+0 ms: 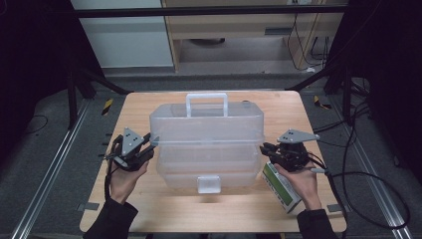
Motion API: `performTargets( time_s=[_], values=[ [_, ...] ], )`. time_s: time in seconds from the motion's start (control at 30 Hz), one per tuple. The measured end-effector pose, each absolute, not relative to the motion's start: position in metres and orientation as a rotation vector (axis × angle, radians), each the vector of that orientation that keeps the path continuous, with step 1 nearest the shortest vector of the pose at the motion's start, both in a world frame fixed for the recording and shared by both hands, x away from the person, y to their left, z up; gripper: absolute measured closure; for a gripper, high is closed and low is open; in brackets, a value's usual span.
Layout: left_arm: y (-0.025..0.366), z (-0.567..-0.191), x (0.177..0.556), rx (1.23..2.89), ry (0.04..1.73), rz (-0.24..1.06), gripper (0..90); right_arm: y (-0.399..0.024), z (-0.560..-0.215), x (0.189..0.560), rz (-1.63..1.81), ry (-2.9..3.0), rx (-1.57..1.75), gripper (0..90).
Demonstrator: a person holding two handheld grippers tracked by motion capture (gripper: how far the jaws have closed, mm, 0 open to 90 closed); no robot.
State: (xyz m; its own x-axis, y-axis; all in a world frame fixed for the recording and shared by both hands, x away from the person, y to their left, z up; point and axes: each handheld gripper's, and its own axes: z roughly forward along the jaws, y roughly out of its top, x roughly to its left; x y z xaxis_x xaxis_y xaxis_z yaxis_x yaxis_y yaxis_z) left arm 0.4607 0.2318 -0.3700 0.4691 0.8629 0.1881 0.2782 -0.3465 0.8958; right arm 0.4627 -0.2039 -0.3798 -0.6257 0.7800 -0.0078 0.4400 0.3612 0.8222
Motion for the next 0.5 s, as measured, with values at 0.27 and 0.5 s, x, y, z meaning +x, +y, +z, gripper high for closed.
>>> performTargets(
  time_s=[0.27,0.5],
  values=[
    [0.232,-0.37,0.461,1.863,0.959,0.857,70.0,-0.206,-0.393,0.465,1.126,2.251,1.122,72.5],
    [0.232,-0.37,0.461,1.863,0.96,0.855,70.0,-0.2,-0.4,0.468,1.096,2.311,1.118,73.2]
  ],
)
